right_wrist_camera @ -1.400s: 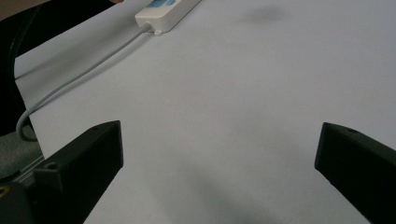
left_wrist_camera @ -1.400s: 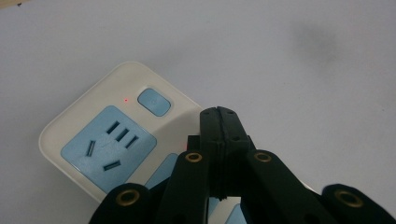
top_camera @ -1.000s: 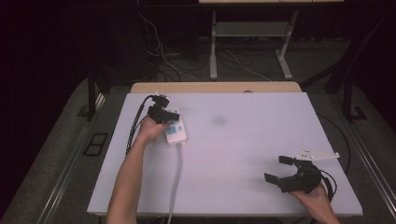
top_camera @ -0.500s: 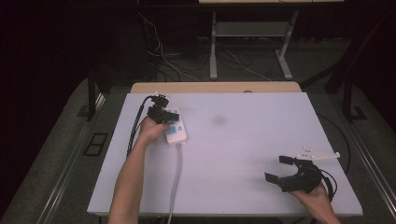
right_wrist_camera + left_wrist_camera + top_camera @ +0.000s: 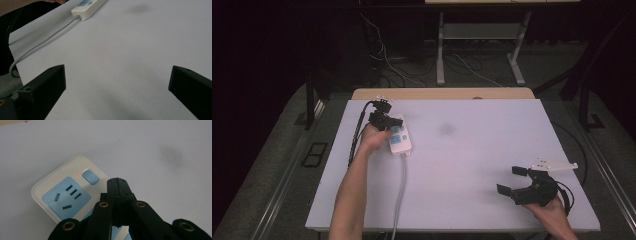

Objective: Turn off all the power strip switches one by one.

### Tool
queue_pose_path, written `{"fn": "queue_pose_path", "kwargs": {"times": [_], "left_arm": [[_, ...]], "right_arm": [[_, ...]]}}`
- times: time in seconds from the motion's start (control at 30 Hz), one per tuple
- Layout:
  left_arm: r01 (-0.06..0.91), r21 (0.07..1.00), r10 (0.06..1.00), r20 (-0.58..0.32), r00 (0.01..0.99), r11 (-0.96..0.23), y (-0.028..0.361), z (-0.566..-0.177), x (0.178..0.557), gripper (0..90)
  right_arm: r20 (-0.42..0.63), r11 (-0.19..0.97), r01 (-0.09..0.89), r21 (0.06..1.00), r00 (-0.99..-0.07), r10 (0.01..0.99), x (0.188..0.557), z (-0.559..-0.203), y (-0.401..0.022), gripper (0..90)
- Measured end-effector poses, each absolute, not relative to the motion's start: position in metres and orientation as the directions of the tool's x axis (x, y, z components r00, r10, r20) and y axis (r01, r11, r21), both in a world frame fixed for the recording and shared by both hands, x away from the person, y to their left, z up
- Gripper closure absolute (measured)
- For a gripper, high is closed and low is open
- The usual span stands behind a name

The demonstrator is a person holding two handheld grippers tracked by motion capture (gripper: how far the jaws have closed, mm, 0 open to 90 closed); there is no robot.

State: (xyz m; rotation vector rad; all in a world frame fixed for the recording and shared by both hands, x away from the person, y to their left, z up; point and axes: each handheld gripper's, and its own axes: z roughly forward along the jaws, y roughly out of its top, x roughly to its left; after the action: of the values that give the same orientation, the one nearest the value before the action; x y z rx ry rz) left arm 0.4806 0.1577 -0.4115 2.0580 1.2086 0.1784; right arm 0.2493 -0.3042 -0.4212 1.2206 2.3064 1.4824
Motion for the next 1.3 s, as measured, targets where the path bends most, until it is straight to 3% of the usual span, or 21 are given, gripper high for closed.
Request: {"fn": "queue_pose_path", "kwargs": {"times": [0.47, 1.3], "left_arm": [[0.662, 0.666, 0.788, -0.18, 0.589, -0.343, 0.154, -0.394, 0.486, 89.5], [0.678, 0.685, 0.824, -0.203, 0.529, -0.266, 0.174, -0.391, 0.506, 89.4]], "right_arm": [[0.292, 0.188, 0.558, 0.808, -0.658, 0.694, 0.25, -0.421, -0.304, 1.0], [0.293, 0.185, 0.558, 0.809, -0.656, 0.696, 0.25, -0.422, -0.305, 0.9]]}}
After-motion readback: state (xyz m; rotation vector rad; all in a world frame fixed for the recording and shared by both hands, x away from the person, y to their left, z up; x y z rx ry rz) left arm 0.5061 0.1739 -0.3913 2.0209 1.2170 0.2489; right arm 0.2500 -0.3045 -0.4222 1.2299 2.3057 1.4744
